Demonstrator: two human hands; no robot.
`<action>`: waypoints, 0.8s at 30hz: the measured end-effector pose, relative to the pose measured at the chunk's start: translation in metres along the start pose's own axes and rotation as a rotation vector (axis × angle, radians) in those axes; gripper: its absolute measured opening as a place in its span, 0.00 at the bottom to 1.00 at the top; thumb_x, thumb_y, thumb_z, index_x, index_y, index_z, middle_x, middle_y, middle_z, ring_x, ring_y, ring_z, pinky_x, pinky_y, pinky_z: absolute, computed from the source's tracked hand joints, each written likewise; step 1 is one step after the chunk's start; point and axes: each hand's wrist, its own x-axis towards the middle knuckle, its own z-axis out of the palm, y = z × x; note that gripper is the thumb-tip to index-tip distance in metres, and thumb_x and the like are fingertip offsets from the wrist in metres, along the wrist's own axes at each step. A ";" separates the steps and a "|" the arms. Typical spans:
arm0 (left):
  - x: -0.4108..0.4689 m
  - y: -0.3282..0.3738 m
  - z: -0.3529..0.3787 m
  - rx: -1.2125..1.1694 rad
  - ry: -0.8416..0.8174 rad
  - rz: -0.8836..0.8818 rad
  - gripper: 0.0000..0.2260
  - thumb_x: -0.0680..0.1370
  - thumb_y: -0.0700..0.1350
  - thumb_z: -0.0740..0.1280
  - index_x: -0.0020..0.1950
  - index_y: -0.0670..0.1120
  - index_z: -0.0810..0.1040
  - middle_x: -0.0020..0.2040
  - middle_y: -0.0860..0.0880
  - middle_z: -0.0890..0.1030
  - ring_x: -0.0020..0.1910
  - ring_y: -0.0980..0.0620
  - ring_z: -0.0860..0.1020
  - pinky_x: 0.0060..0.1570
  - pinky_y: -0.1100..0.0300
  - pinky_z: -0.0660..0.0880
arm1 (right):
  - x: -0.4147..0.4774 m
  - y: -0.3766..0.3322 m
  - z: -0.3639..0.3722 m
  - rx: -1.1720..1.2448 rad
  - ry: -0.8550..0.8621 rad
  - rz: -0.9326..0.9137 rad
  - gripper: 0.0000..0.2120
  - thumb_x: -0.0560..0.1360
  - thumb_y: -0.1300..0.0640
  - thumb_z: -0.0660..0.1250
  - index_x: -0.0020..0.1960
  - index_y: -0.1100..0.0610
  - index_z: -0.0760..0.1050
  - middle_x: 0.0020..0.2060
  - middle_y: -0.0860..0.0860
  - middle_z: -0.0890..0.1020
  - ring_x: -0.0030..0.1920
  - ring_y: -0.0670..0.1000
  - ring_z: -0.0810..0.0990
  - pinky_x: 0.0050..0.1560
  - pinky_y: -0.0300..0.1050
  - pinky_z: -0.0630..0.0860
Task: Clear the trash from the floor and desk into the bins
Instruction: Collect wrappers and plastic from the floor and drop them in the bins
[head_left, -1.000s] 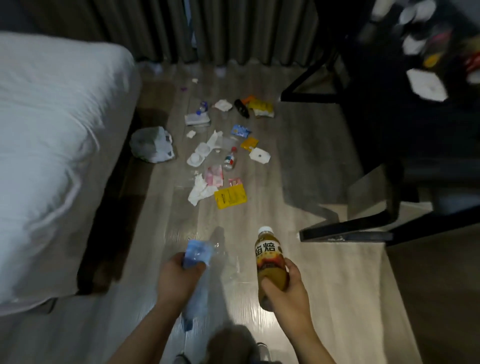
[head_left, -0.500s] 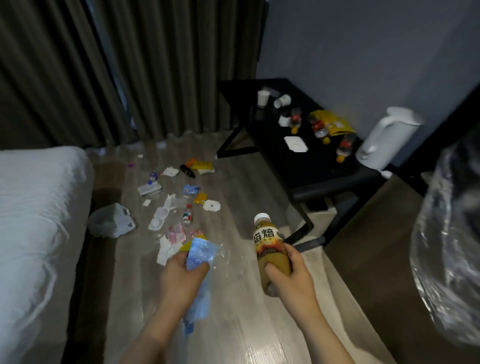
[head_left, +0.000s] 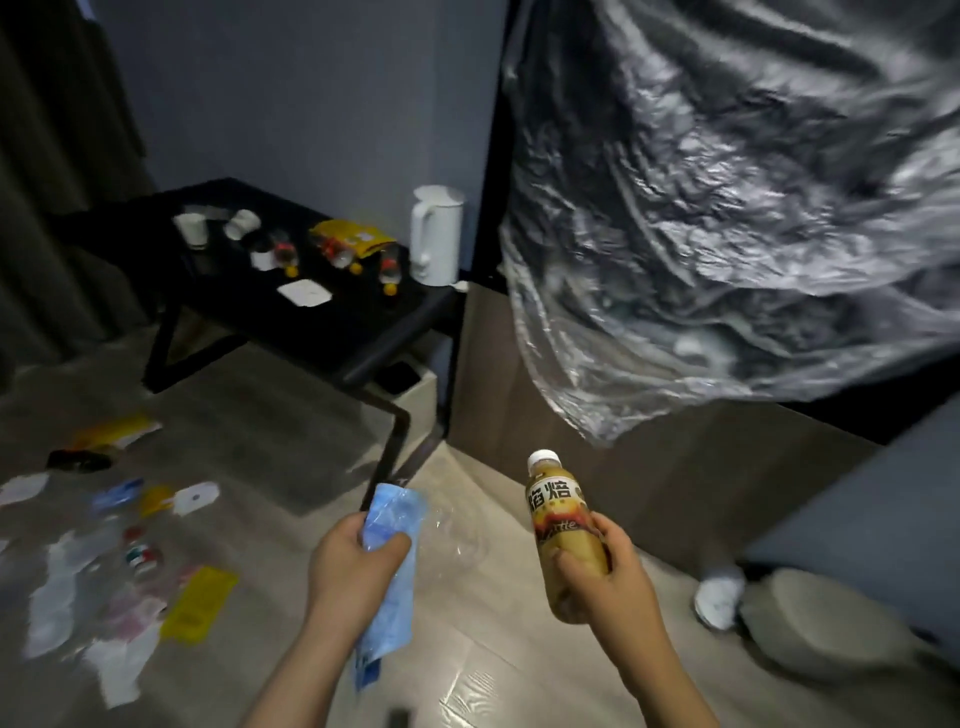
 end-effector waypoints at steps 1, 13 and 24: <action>-0.004 0.005 0.012 0.021 -0.036 0.023 0.04 0.71 0.40 0.68 0.41 0.40 0.78 0.37 0.42 0.81 0.33 0.50 0.76 0.32 0.60 0.70 | -0.004 0.006 -0.016 -0.005 0.049 0.009 0.24 0.71 0.59 0.70 0.65 0.49 0.69 0.47 0.39 0.74 0.46 0.42 0.76 0.35 0.37 0.71; -0.117 0.076 0.200 0.140 -0.394 0.256 0.09 0.69 0.43 0.68 0.36 0.37 0.75 0.29 0.45 0.75 0.28 0.49 0.72 0.28 0.60 0.66 | -0.056 0.089 -0.220 0.078 0.487 0.181 0.26 0.70 0.57 0.70 0.66 0.48 0.68 0.52 0.48 0.76 0.51 0.50 0.76 0.52 0.49 0.76; -0.340 0.127 0.414 0.152 -0.750 0.425 0.03 0.69 0.43 0.65 0.37 0.45 0.76 0.32 0.47 0.79 0.33 0.48 0.77 0.31 0.59 0.71 | -0.157 0.206 -0.476 0.207 0.852 0.254 0.25 0.69 0.59 0.72 0.63 0.47 0.70 0.52 0.51 0.79 0.48 0.53 0.80 0.38 0.42 0.79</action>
